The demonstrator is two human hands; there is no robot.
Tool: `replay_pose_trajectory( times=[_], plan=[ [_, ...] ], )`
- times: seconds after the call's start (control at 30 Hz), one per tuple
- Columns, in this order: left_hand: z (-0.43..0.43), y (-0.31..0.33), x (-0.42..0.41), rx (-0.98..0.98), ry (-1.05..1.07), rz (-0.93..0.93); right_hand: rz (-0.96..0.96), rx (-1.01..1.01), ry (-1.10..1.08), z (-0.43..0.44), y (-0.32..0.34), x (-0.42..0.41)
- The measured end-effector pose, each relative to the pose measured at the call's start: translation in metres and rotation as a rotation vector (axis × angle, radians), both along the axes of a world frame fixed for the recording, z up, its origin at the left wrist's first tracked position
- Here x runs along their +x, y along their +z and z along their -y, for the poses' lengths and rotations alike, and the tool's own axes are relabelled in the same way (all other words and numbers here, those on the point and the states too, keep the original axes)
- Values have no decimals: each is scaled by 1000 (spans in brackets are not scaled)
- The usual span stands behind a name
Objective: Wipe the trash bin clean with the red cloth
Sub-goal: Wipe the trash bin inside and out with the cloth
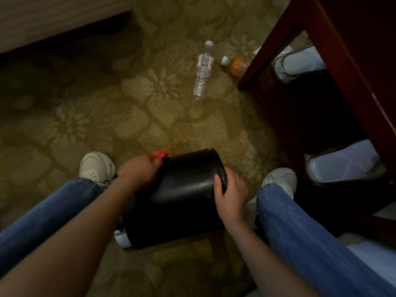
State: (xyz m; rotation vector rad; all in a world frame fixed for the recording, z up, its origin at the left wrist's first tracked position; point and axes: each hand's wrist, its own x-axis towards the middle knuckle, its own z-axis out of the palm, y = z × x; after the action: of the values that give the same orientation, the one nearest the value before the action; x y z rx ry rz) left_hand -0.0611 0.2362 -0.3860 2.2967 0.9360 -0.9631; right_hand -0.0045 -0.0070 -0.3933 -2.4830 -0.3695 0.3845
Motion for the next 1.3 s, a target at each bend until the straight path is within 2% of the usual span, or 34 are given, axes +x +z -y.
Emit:
replay_pose_trajectory(
  times=[0.1, 0.2, 0.47, 0.6, 0.73, 0.9, 0.97, 1.07, 1.2, 1.3],
  plan=[
    [-25, 4, -20, 8, 60, -39, 16, -3, -25, -7, 2, 3],
    [-12, 10, -7, 16, 54, -21, 39, -27, -22, -7, 1, 2],
    [84, 27, 81, -114, -157, 221, 76, -84, -60, -16, -1, 9],
    [78, 25, 54, -105, -286, 393, 87, -102, -48, -20, 3, 12],
    [93, 37, 13, 8, -314, 433, -8, -113, -45, -27, 5, 20],
    [100, 44, -29, 92, -343, 432, -31, -103, -36, -23, 7, 16],
    [76, 43, -38, 112, -224, 455, -57, -122, -18, -25, 10, 20],
    [21, 41, -50, 189, 5, 382, -111, -134, 15, -29, 11, 27],
    [-13, 41, -66, 27, 334, 345, -112, -136, 8, -28, 12, 26],
    [-7, 50, -70, 36, 625, 311, -100, -134, 13, -25, 14, 24]
  ],
)
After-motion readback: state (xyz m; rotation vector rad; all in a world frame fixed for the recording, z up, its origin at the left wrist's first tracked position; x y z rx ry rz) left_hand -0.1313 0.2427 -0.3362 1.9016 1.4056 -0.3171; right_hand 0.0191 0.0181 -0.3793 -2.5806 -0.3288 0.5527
